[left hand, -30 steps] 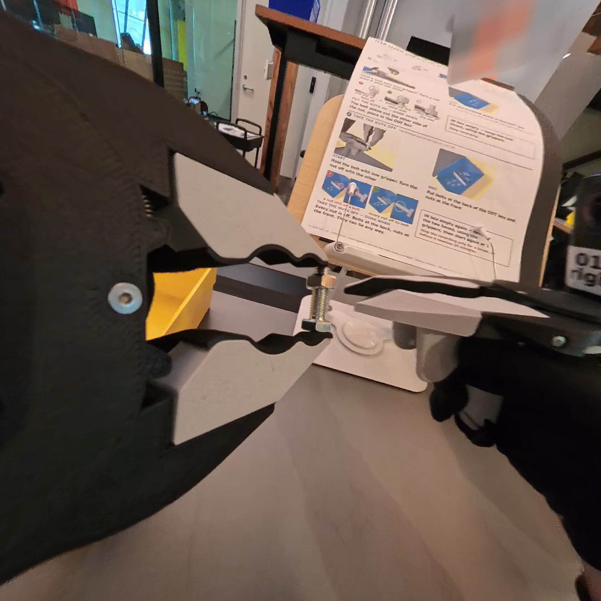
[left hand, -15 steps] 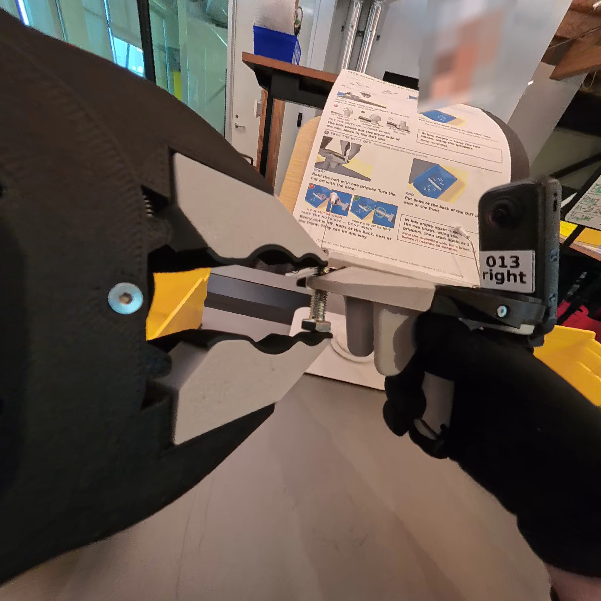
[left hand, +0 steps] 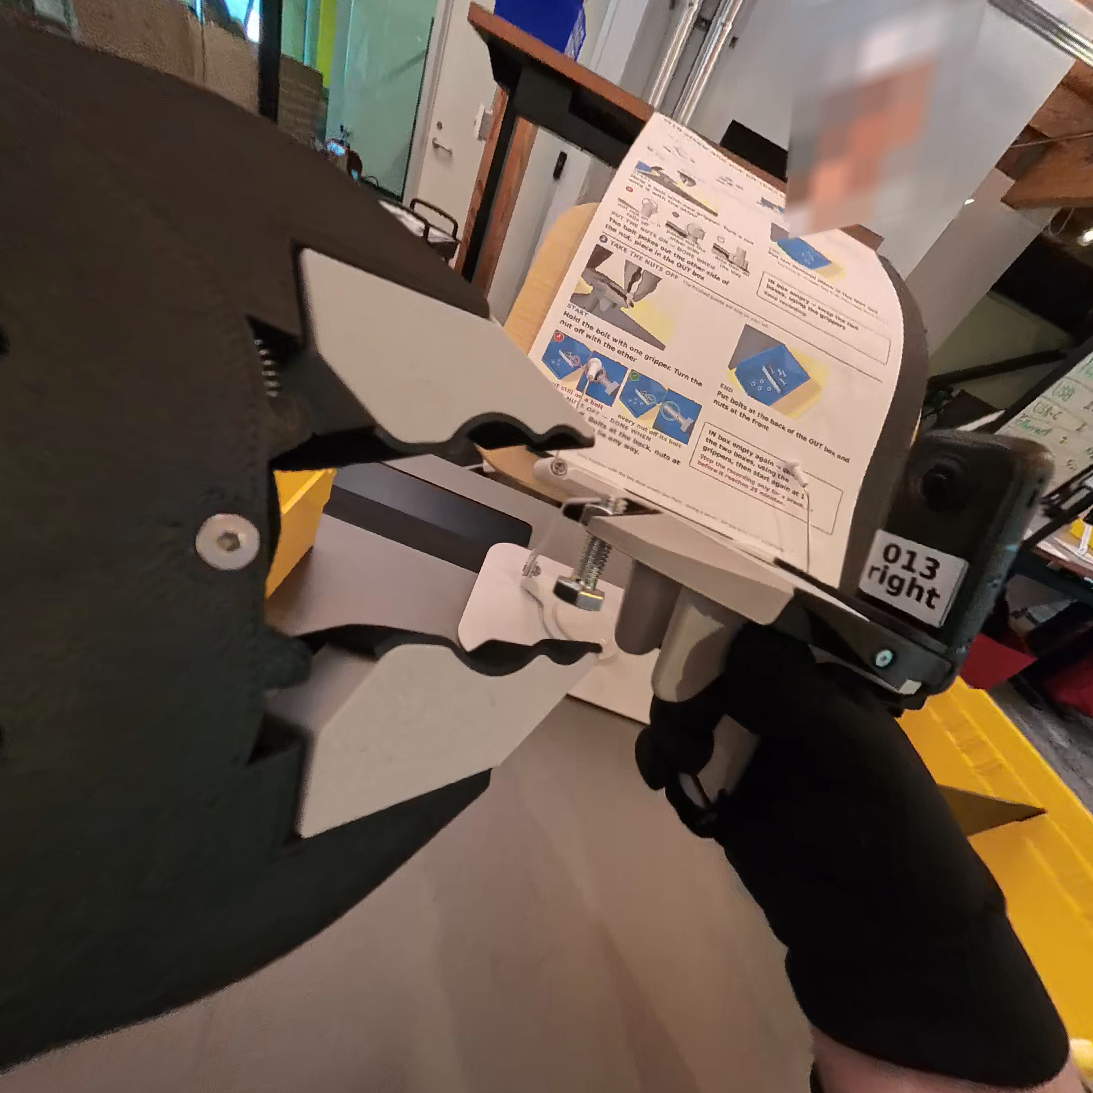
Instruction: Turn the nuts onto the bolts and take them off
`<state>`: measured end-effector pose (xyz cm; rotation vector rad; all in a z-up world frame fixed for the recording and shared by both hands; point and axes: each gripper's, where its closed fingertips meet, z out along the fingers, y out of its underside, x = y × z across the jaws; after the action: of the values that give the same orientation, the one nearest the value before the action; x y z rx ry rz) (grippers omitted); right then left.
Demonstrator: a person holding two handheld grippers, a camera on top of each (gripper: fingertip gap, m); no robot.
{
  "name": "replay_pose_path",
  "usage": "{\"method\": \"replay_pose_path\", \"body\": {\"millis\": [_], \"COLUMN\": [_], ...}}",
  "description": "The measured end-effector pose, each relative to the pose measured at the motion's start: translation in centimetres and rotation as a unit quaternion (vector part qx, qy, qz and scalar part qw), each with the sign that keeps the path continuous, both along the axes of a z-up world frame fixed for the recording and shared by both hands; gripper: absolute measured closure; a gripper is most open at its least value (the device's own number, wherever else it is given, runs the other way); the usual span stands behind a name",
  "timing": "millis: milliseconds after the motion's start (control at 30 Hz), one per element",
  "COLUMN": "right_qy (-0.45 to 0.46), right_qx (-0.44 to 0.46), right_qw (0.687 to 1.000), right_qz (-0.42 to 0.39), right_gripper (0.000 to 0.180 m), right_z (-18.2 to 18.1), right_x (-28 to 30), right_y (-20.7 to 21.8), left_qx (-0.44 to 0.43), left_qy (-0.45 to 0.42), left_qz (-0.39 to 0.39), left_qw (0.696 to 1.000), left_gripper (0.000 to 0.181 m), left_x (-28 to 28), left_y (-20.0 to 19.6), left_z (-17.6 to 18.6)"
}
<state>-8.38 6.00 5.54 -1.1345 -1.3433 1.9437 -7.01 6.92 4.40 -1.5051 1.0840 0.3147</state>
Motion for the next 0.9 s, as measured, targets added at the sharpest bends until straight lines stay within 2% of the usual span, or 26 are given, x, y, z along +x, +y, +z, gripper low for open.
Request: {"method": "replay_pose_path", "body": {"millis": [133, 267, 367, 533, 600, 767, 900], "right_qy": [0.006, 0.006, 0.01, 0.016, 0.016, 0.014, 0.009], "right_qx": [0.011, 0.029, 0.045, 0.058, 0.066, 0.083, 0.095], "right_qw": [1.0, 0.999, 0.997, 0.994, 0.992, 0.989, 0.986], "right_qz": [-0.021, -0.042, -0.062, -0.092, -0.104, -0.124, -0.14], "right_gripper": [0.164, 0.164, 0.164, 0.164, 0.164, 0.164, 0.164], "right_z": [0.6, 1.0, 1.5, 2.2, 2.3, 2.5, 2.6], "right_x": [0.8, 1.4, 2.1, 3.2, 3.6, 4.5, 5.0], "right_y": [0.9, 1.7, 2.4, 3.7, 4.2, 5.0, 5.7], "left_qx": [-0.006, -0.037, -0.101, -0.174, -0.182, -0.192, -0.181], "left_qy": [-0.063, -0.163, -0.26, -0.393, -0.411, -0.414, -0.403], "left_qz": [-0.003, -0.024, -0.06, -0.138, -0.161, -0.199, -0.195], "left_qw": [0.998, 0.986, 0.958, 0.892, 0.878, 0.868, 0.875], "left_gripper": [0.117, 0.117, 0.114, 0.113, 0.114, 0.121, 0.123], "left_x": [-0.4, -0.1, 0.5, 1.3, 1.7, 2.9, 2.3], "left_y": [0.3, 0.7, 1.4, 3.3, 3.9, 4.1, 3.8], "left_z": [0.9, 1.2, 0.7, 1.0, 1.2, 1.0, 1.3]}}
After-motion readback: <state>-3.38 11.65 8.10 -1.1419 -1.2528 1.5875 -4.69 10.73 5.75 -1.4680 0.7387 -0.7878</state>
